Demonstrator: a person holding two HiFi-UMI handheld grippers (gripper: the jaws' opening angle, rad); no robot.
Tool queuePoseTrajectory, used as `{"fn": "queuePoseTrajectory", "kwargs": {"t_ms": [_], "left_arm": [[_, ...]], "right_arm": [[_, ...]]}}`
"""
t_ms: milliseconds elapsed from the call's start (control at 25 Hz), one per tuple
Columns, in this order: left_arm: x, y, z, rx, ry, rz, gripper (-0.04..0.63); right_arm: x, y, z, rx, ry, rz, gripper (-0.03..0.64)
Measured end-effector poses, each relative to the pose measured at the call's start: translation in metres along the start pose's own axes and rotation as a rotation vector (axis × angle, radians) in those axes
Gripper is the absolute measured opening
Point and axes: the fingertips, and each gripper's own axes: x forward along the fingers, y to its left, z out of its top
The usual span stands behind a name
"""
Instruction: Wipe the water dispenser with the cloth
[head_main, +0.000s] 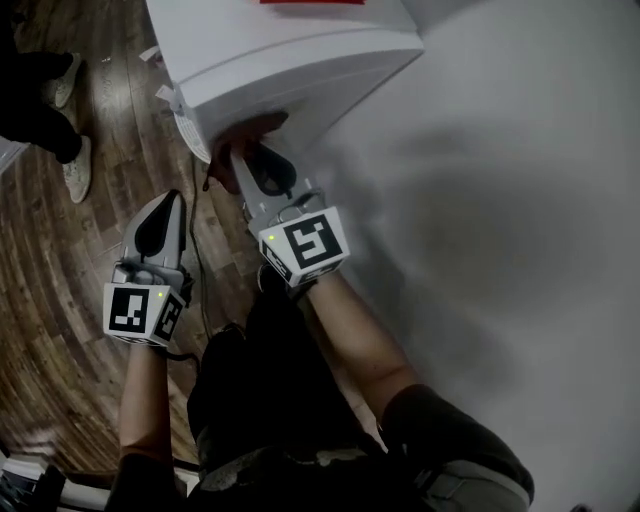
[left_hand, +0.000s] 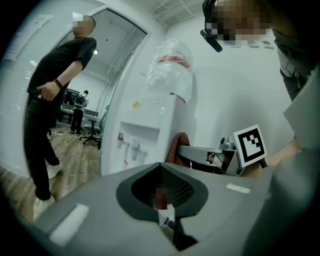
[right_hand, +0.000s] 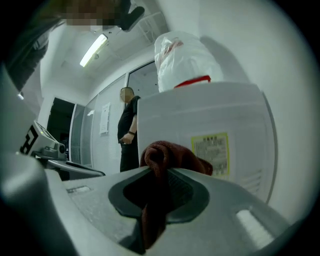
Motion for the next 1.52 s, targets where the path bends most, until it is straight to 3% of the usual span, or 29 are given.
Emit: {"fn": "queuePoseTrajectory", "kwargs": {"t_ms": [520, 720, 840, 1080, 1280, 1400, 1520], "left_arm": [[0.054, 0.085, -0.206, 0.010, 0.000, 0.041, 0.020], [0.066, 0.105, -0.279, 0.079, 0.025, 0.038, 0.020], [0.065, 0.122, -0.310, 0.096, 0.017, 0.051, 0.020], [0.061, 0.145, -0.346, 0.047, 0.054, 0.056, 0.020], [0.064, 0.146, -0.351, 0.056, 0.057, 0.031, 0.020], [0.059, 0.134, -0.325, 0.105, 0.017, 0.004, 0.020], [0.051, 0.115, -0.273, 0.145, -0.049, 0.002, 0.020]], "right_arm": [[0.026, -0.023, -0.238, -0.015, 0.097, 0.064, 0.048], [0.030, -0.022, -0.328, -0.028, 0.164, 0.123, 0.048], [0.030, -0.021, -0.376, -0.028, 0.210, 0.134, 0.048], [0.037, -0.026, -0.451, 0.023, 0.311, 0.116, 0.048], [0.034, -0.030, -0.453, -0.009, 0.312, 0.098, 0.048], [0.012, -0.027, -0.411, -0.040, 0.240, 0.099, 0.048], [-0.020, -0.027, -0.344, -0.057, 0.132, 0.089, 0.048]]}}
